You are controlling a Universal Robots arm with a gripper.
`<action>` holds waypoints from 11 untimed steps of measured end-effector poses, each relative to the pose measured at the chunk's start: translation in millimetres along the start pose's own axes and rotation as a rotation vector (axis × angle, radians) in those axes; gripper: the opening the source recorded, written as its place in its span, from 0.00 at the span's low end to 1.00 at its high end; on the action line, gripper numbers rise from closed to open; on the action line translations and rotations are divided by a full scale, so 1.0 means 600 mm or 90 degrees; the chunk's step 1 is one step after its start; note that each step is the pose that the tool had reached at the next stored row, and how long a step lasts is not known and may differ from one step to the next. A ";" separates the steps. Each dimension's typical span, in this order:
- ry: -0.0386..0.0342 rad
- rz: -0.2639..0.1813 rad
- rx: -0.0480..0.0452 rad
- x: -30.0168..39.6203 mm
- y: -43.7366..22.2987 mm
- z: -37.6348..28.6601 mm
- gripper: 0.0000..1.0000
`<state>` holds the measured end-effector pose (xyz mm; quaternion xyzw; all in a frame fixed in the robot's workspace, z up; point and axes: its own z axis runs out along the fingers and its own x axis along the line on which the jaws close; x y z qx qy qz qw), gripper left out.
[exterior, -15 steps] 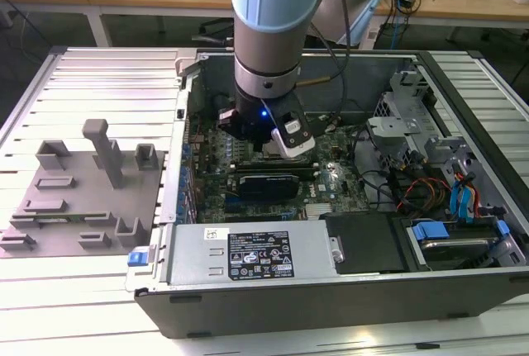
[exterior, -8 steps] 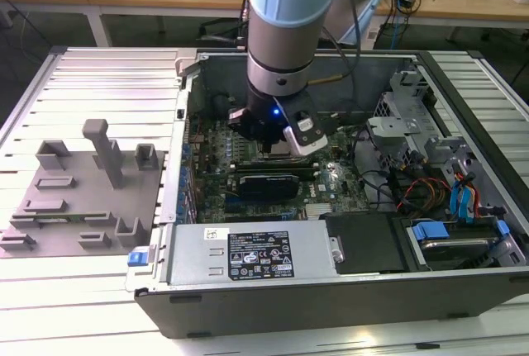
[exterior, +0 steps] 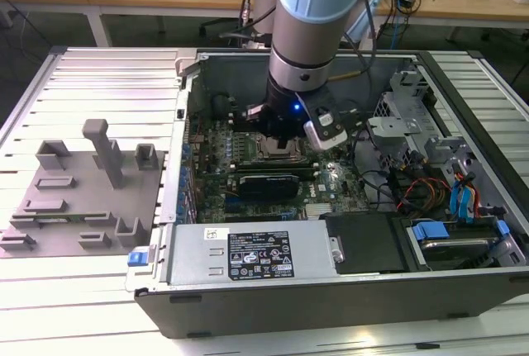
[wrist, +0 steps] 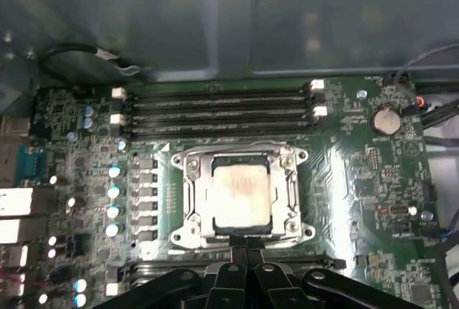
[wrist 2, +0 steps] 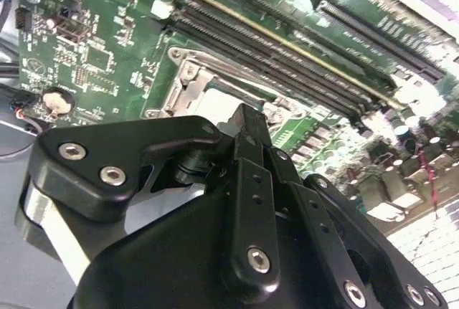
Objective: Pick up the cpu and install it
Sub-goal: 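Install the second cpu locking lever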
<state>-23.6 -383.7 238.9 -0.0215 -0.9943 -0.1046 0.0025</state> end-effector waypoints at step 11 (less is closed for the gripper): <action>-0.0001 0.000 0.0043 -0.007 0.034 0.004 0.11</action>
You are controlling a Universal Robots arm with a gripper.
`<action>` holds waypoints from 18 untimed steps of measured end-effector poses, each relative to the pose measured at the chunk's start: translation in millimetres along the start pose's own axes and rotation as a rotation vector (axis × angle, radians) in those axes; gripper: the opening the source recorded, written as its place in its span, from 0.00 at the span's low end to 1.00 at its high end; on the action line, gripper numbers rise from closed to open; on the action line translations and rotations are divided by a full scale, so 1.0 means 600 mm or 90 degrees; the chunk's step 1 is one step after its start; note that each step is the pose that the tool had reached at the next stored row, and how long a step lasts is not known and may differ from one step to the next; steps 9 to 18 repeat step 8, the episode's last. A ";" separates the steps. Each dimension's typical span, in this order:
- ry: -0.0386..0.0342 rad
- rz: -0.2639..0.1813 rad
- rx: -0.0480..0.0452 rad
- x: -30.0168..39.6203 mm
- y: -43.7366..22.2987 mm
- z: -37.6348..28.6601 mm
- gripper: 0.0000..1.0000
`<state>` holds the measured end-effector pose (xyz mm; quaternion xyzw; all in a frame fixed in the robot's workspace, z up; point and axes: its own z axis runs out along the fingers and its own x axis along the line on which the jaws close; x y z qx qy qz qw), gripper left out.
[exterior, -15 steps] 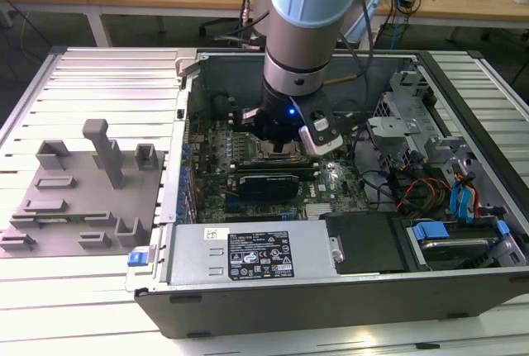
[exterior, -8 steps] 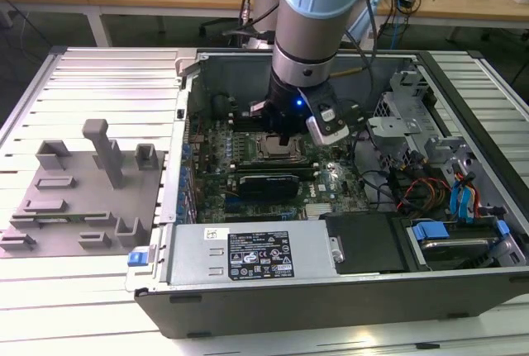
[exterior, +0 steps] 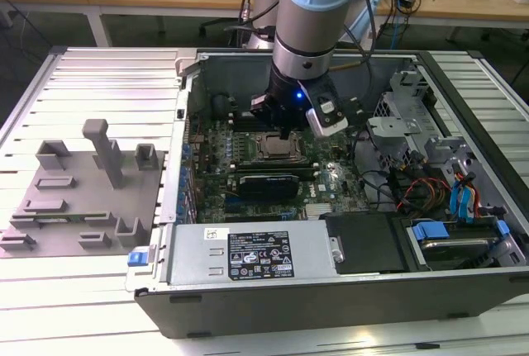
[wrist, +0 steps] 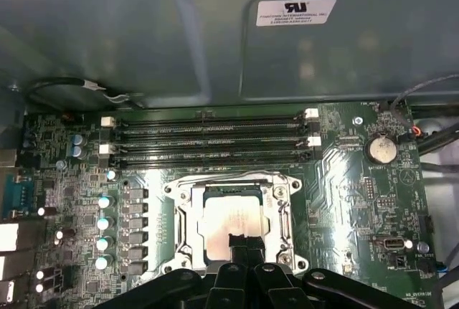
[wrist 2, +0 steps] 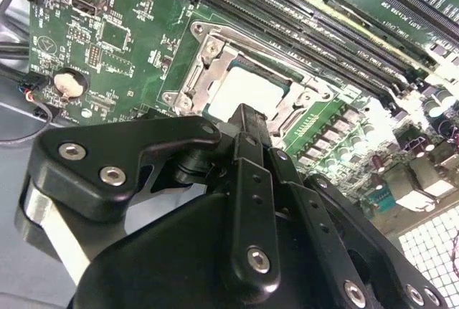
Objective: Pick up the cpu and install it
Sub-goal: 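Install the second cpu locking lever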
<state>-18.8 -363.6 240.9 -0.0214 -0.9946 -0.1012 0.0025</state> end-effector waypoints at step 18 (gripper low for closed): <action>-0.0001 0.000 0.0009 0.000 0.001 -0.004 0.11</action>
